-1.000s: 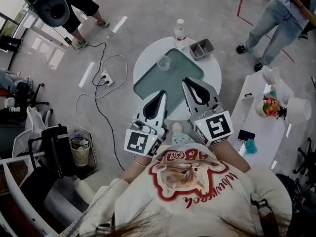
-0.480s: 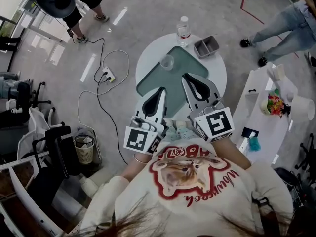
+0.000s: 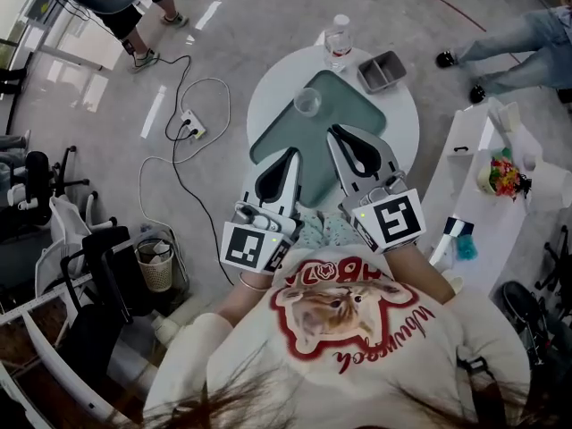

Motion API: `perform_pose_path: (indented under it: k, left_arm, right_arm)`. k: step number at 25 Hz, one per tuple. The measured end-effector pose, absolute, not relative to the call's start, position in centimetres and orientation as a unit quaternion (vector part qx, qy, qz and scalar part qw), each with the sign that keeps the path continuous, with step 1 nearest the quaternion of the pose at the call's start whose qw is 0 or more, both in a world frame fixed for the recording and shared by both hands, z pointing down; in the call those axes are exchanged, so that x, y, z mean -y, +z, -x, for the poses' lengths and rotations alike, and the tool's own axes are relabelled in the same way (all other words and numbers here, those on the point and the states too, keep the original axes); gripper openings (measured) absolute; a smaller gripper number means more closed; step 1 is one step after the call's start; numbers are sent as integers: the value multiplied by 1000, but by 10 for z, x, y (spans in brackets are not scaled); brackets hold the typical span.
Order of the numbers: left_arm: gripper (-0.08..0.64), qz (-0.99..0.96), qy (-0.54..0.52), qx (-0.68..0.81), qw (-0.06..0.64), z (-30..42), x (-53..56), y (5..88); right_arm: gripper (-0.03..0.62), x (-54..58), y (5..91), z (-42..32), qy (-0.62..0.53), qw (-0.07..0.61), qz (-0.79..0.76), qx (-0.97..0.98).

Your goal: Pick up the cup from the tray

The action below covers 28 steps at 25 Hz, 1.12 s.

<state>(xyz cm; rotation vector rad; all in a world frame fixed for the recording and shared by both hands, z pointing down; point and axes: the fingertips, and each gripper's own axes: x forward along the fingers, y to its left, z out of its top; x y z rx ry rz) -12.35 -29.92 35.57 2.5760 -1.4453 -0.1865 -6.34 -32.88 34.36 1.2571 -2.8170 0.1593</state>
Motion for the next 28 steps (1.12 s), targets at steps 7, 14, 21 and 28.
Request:
perform_pose_path:
  k: [7, 14, 21, 28]
  left_arm:
    - [15, -868, -54, 482, 108, 130, 303, 373]
    - [14, -864, -48, 486, 121, 135, 302, 385]
    - [14, -858, -39, 494, 135, 139, 300, 403]
    - [14, -852, -40, 502, 143, 146, 302, 414]
  right_arm:
    - [46, 337, 372, 72, 62, 53, -402, 912]
    - [202, 349, 406, 74, 99, 56, -410, 905]
    - [252, 364, 455, 75, 111, 91, -417, 897]
    - [292, 376, 495, 84, 118, 136, -402, 898]
